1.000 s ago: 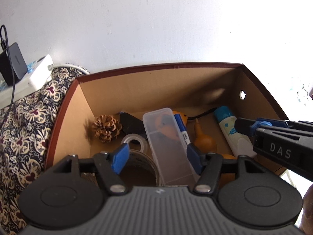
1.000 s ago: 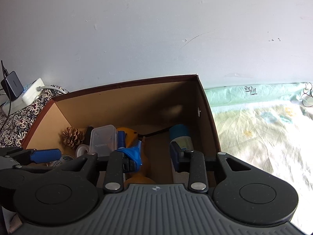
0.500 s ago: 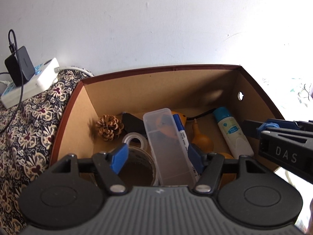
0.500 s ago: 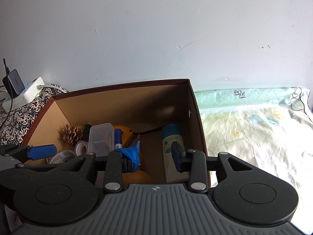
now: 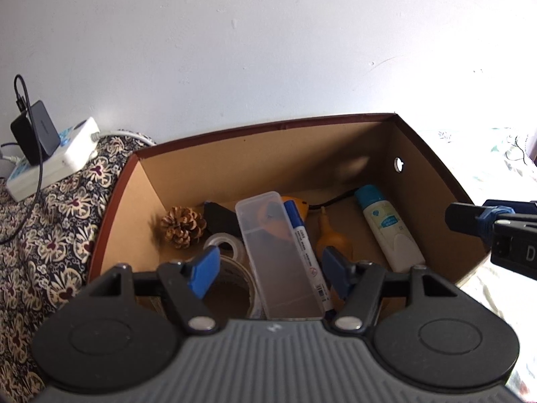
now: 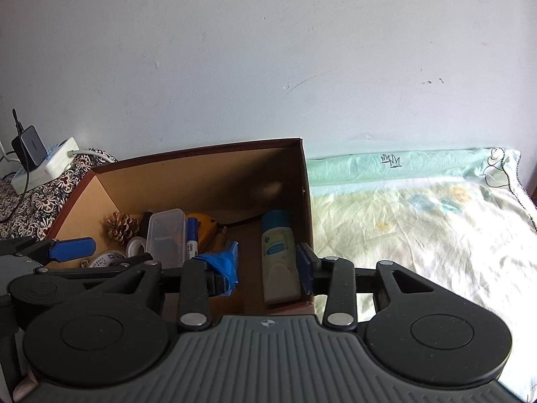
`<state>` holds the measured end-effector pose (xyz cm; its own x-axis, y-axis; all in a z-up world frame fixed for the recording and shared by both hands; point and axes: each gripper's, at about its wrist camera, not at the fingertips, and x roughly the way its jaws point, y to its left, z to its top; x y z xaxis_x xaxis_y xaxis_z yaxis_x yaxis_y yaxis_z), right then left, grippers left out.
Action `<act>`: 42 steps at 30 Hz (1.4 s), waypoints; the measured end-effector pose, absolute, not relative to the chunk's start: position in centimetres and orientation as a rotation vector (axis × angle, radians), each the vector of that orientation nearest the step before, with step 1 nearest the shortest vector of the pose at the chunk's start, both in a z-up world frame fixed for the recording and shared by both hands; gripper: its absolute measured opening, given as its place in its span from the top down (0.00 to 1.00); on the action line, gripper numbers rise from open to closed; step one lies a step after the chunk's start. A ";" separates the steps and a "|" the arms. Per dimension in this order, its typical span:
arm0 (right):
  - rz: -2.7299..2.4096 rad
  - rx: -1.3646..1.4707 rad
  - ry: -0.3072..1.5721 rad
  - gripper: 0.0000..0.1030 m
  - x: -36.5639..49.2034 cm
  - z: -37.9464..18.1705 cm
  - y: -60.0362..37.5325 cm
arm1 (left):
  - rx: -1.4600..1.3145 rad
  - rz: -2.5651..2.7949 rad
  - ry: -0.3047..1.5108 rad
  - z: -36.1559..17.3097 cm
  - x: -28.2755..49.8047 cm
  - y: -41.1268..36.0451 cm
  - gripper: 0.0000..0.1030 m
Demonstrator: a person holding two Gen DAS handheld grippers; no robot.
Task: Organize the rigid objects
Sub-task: 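Withdraw the right tool up and away from the box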
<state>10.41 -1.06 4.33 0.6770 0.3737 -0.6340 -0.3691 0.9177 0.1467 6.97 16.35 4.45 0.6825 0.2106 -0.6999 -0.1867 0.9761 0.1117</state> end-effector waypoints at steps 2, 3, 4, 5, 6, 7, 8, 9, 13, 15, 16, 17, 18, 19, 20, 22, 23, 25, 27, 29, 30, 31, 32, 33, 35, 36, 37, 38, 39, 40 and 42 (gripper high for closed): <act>0.403 0.011 0.715 0.78 10.1 4.5 -2.4 | 0.050 0.224 0.802 4.7 6.6 15.2 0.35; 0.393 0.016 0.716 0.78 10.0 4.5 -3.1 | 0.050 0.219 0.805 4.9 6.4 14.7 0.35; 0.386 0.020 0.719 0.78 9.9 4.5 -3.7 | 0.048 0.211 0.814 5.2 6.1 14.0 0.35; 0.377 0.021 0.726 0.78 9.7 4.5 -4.5 | 0.047 0.204 0.819 5.4 5.9 13.5 0.35; 0.368 0.016 0.735 0.78 9.6 4.4 -5.1 | 0.044 0.197 0.820 5.7 5.6 12.9 0.35; 0.357 0.009 0.743 0.78 9.5 4.3 -5.6 | 0.038 0.192 0.820 6.0 5.3 12.2 0.35; 0.342 0.001 0.749 0.77 9.2 4.2 -6.3 | 0.036 0.184 0.825 6.3 5.0 11.4 0.35; 0.330 -0.004 0.752 0.77 9.0 4.1 -6.8 | 0.039 0.175 0.828 6.7 4.9 10.9 0.35; 0.292 0.005 0.782 0.77 8.4 3.5 -9.2 | 0.071 0.146 0.827 7.9 4.2 8.0 0.35; 0.282 0.034 0.802 0.77 8.1 3.2 -10.4 | 0.093 0.126 0.835 8.1 3.8 6.3 0.35; 0.279 0.047 0.809 0.77 7.9 3.1 -10.9 | 0.098 0.120 0.838 8.2 3.7 5.8 0.35; 0.275 0.059 0.816 0.77 7.7 2.9 -11.4 | 0.100 0.113 0.840 8.1 3.5 5.2 0.35; 0.271 0.067 0.823 0.77 7.6 2.7 -11.7 | 0.101 0.105 0.848 7.9 3.4 4.6 0.35; 0.269 0.071 0.830 0.77 7.4 2.6 -12.2 | 0.100 0.102 0.856 7.7 3.3 4.3 0.35; 0.267 0.070 0.837 0.77 7.2 2.4 -12.4 | 0.093 0.098 0.867 7.4 3.3 3.9 0.35; 0.265 0.070 0.855 0.77 6.9 2.0 -13.0 | 0.067 0.095 0.889 6.7 3.2 3.4 0.35; 0.269 0.071 0.866 0.76 6.6 1.8 -13.2 | 0.056 0.095 0.898 6.5 3.1 3.2 0.35; 0.286 0.068 0.890 0.76 6.1 1.4 -13.8 | 0.034 0.094 0.920 5.9 3.0 2.6 0.35; 0.297 0.058 0.902 0.76 5.5 1.2 -14.1 | 0.016 0.092 0.943 5.3 2.9 2.1 0.35; 0.298 0.039 0.903 0.76 5.1 1.1 -14.1 | 0.001 0.083 0.963 4.9 3.0 1.7 0.35; 0.299 0.034 0.899 0.76 4.9 1.2 -14.2 | -0.003 0.081 0.970 4.7 2.9 1.5 0.35; 0.300 0.034 0.896 0.76 4.8 1.2 -14.3 | -0.001 0.082 0.973 4.6 2.9 1.4 0.35; 0.300 0.038 0.892 0.76 4.8 1.3 -14.4 | 0.006 0.085 0.974 4.5 2.9 1.3 0.35; 0.301 0.044 0.887 0.76 4.9 1.5 -14.5 | 0.017 0.089 0.971 4.6 2.9 1.1 0.35; 0.306 0.050 0.873 0.76 4.9 1.8 -14.5 | 0.038 0.101 0.954 4.9 2.8 1.0 0.35; 0.308 0.050 0.866 0.76 5.0 2.0 -14.3 | 0.051 0.112 0.940 5.2 2.8 1.0 0.35; 0.312 0.049 0.861 0.76 5.1 2.1 -14.1 | 0.058 0.119 0.931 5.4 2.8 1.1 0.35; 0.322 0.050 0.855 0.76 5.2 2.3 -13.8 | 0.063 0.129 0.921 5.7 2.8 1.2 0.35; 0.330 0.050 0.851 0.76 5.2 2.4 -13.6 | 0.062 0.139 0.914 6.0 2.9 1.4 0.35; 0.342 0.051 0.846 0.76 5.3 2.6 -13.2 | 0.056 0.147 0.909 6.1 3.0 1.8 0.34; 0.361 0.048 0.842 0.76 5.6 2.8 -12.6 | 0.039 0.167 0.902 6.2 3.1 2.4 0.34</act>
